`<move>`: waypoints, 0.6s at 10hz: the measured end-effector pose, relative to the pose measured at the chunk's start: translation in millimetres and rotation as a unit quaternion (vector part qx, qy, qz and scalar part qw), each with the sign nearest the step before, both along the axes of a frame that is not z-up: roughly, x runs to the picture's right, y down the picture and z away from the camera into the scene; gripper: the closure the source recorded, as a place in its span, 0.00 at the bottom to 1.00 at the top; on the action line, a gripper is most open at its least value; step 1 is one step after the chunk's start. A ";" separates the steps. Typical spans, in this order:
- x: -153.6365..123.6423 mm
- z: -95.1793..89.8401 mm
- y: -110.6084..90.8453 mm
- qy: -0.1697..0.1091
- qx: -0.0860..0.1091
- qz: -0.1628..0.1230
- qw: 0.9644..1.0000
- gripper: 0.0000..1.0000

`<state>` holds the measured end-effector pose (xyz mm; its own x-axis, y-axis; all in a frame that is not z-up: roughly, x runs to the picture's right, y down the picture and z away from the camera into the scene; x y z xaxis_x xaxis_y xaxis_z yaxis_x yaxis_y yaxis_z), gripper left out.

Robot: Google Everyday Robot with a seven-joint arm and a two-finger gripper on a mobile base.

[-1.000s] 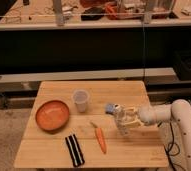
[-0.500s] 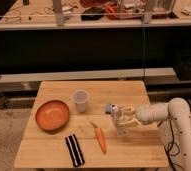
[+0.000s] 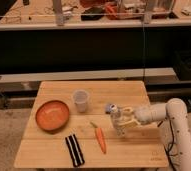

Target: Stand the bottle upright

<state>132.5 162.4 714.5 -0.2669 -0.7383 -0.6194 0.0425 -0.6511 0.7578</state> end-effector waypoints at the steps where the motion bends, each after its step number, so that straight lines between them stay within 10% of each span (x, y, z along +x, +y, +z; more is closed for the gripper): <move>1: 1.3 0.2 1.5 -0.015 0.001 0.005 1.000 1.00; 6: 3.0 2.1 10.4 -0.087 0.017 0.018 0.996 1.00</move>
<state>135.5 172.8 716.6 -0.1260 -0.7231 -0.6792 -0.0637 -0.6773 0.7329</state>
